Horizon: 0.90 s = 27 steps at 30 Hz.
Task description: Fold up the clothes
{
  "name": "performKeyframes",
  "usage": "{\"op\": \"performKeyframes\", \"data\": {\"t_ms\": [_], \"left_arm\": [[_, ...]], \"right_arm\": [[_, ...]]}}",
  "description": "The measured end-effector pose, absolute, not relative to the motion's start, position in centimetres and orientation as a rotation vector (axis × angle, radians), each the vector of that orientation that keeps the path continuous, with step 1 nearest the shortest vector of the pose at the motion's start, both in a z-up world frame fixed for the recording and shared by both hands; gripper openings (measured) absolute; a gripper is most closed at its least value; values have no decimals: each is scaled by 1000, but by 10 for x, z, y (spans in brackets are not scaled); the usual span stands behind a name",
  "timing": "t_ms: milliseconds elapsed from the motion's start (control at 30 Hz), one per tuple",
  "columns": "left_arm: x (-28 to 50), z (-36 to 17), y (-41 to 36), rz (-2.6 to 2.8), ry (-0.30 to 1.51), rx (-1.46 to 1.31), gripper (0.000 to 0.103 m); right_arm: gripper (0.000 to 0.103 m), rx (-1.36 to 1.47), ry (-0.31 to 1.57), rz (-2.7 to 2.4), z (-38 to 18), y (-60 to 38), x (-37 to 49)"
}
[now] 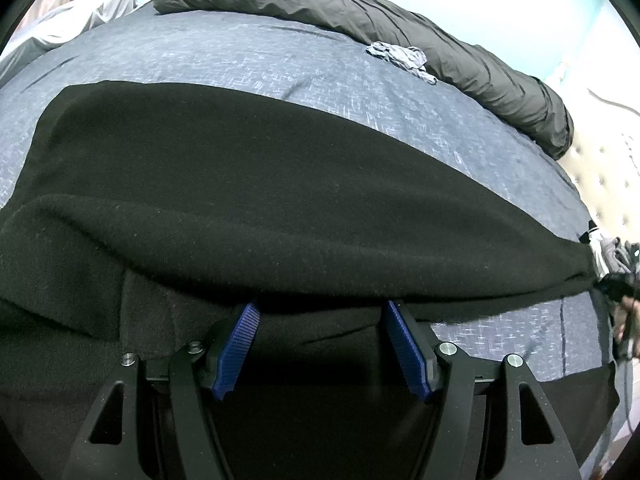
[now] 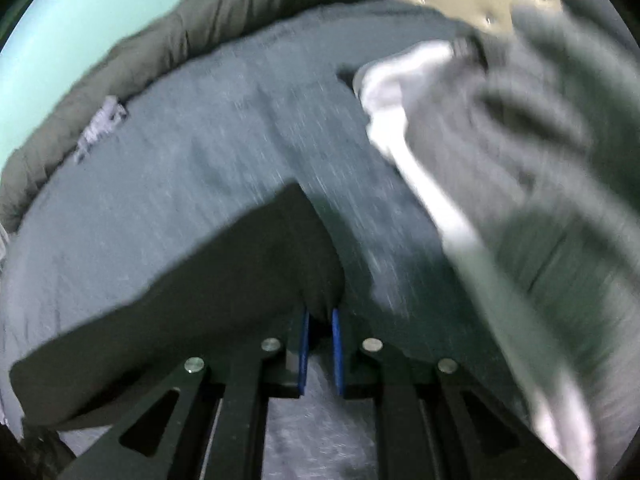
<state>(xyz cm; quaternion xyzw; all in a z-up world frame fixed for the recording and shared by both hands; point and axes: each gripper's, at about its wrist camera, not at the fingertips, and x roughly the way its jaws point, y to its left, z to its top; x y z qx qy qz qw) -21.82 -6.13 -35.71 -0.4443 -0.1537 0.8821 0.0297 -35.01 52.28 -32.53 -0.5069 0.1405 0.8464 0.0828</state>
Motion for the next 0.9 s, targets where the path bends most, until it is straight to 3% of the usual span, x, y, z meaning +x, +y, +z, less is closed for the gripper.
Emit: {"op": "performKeyframes", "data": {"t_ms": [133,200,333,600,900], "left_arm": [[-212,-351,-67,2738,-507,-1342,69],[-208,-346,-70,2751,-519,-1323,69],[-204,-341,-73,2755,-530,-1314,69],[-183,-329,-87,2791,-514,-1289,69],[-155,-325,-111,2815,-531,-1276,69]], "right_arm": [[12,-1504,335,2516,-341,513,-343],[30,-1486,237,2493,-336,507,-343],[34,-1412,76,2520,-313,484,-333],[41,-1302,214,2787,-274,404,-280],[47,-1323,544,3033,-286,288,-223]]}}
